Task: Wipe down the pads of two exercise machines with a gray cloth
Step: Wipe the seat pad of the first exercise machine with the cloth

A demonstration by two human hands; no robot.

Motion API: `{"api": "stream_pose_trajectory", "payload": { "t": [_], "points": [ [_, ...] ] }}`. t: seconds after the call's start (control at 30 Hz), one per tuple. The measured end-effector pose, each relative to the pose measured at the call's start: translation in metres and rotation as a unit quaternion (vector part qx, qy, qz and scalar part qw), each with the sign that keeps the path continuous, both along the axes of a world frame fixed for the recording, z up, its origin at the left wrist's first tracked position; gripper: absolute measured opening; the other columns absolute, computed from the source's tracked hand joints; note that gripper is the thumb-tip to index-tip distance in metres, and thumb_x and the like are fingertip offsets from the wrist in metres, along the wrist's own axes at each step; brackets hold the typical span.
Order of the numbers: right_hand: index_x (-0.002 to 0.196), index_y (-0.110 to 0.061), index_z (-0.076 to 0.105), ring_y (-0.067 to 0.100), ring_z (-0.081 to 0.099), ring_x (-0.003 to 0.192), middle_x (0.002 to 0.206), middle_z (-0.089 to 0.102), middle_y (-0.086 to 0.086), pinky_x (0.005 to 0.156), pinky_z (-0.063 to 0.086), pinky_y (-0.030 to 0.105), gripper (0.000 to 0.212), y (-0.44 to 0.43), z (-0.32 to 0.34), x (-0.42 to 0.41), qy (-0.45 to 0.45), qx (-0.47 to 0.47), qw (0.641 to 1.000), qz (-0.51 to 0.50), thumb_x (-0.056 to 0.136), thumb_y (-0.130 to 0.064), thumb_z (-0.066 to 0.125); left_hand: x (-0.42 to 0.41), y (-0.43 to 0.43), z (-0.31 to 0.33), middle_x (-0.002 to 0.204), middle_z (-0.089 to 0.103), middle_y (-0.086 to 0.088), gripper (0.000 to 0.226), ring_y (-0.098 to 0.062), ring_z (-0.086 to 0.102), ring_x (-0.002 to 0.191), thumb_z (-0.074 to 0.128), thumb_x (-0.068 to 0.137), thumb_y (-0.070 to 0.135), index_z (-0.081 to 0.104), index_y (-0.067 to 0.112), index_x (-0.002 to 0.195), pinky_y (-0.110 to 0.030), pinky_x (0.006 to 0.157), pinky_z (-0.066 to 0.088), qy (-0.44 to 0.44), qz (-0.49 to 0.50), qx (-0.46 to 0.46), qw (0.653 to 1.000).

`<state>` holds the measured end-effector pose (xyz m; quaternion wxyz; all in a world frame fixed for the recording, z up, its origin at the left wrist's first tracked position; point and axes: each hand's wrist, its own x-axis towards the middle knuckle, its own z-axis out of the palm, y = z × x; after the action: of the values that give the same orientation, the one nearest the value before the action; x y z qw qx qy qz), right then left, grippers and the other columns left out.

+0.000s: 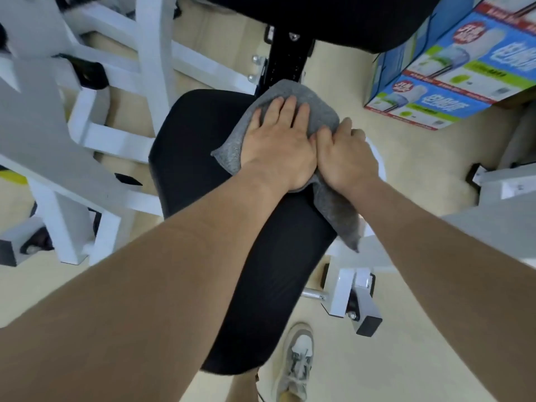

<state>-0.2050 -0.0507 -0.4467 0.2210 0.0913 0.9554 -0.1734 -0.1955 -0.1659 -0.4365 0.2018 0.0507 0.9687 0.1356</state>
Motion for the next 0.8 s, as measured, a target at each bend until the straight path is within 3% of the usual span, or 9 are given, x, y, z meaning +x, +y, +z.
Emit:
{"api": "stream_pose_trajectory", "payload": {
  "t": [0.07,0.17,0.27,0.37,0.5,0.63,0.73,0.8],
  "points": [
    [0.139,-0.001,0.033,0.038,0.035,0.130,0.142,0.037,0.024,0.105,0.028,0.051,0.065,-0.017,0.000,-0.009,0.014,0.053,0.998,0.007,0.095,-0.046,0.018,-0.010,-0.016,-0.003,0.163,0.001,-0.001,0.061,-0.018,-0.005,0.149,0.009,0.100,0.048,0.004,0.020,0.154,-0.041,0.119,-0.004,0.001,0.004,0.000,1.000],
    [0.148,-0.011,0.027,0.032,0.019,0.143,0.154,0.027,0.017,0.115,0.012,0.054,0.061,-0.063,0.004,-0.014,0.035,0.053,0.995,0.072,0.098,-0.043,0.014,-0.013,-0.062,-0.004,0.162,0.006,-0.002,0.063,-0.020,0.001,0.149,0.009,0.099,0.050,0.008,0.020,0.154,-0.042,0.120,0.001,0.016,0.038,-0.030,0.999],
    [0.148,-0.014,0.031,0.028,0.017,0.145,0.155,0.028,0.013,0.117,0.007,0.053,0.060,-0.117,0.005,-0.025,0.048,0.007,0.990,0.132,0.099,-0.041,0.010,-0.014,-0.113,-0.003,0.153,0.028,-0.008,0.058,-0.030,0.028,0.140,0.018,0.098,0.050,0.024,0.020,0.148,-0.049,0.113,0.025,0.013,0.097,-0.026,0.995],
    [0.138,-0.017,0.043,0.026,0.026,0.140,0.146,0.040,0.009,0.114,0.011,0.052,0.054,-0.146,0.004,-0.027,0.068,-0.011,0.982,0.177,0.099,-0.038,0.012,-0.008,-0.139,-0.002,0.134,0.048,-0.013,0.046,-0.034,0.049,0.120,0.028,0.098,0.046,0.038,0.019,0.135,-0.044,0.097,0.040,-0.023,0.183,0.071,0.980],
    [0.132,-0.021,0.046,0.021,0.030,0.136,0.140,0.045,0.002,0.114,0.013,0.051,0.048,-0.164,0.004,-0.024,0.077,-0.040,0.967,0.238,0.099,-0.036,0.014,0.007,-0.148,-0.006,0.126,0.059,-0.012,0.042,-0.029,0.055,0.114,0.037,0.097,0.035,0.050,0.009,0.127,-0.036,0.094,0.044,-0.052,0.299,0.207,0.930],
    [0.125,-0.025,0.053,0.018,0.017,0.144,0.145,0.039,-0.005,0.117,0.007,0.051,0.047,-0.172,0.009,-0.011,0.072,-0.074,0.944,0.313,0.099,-0.030,0.015,0.034,-0.147,-0.006,0.117,0.063,-0.015,0.038,-0.029,0.058,0.108,0.038,0.098,0.028,0.057,0.001,0.117,-0.033,0.088,0.047,-0.046,0.388,0.286,0.875],
    [0.120,-0.025,0.058,0.013,0.013,0.146,0.144,0.042,-0.007,0.118,0.005,0.046,0.045,-0.171,0.018,0.012,0.081,-0.086,0.922,0.370,0.099,-0.026,0.018,0.064,-0.135,-0.001,0.110,0.063,-0.011,0.037,-0.026,0.059,0.103,0.034,0.101,0.027,0.057,0.001,0.114,-0.024,0.075,0.040,-0.019,0.433,0.326,0.840],
    [0.119,-0.024,0.060,0.011,0.016,0.145,0.143,0.044,-0.008,0.118,0.006,0.044,0.048,-0.171,0.025,0.029,0.079,-0.083,0.910,0.398,0.096,-0.028,0.017,0.088,-0.125,0.007,0.117,0.061,-0.011,0.039,-0.026,0.058,0.107,0.034,0.099,0.029,0.053,0.002,0.121,-0.027,0.084,0.044,-0.004,0.457,0.362,0.812]
  ]
}}
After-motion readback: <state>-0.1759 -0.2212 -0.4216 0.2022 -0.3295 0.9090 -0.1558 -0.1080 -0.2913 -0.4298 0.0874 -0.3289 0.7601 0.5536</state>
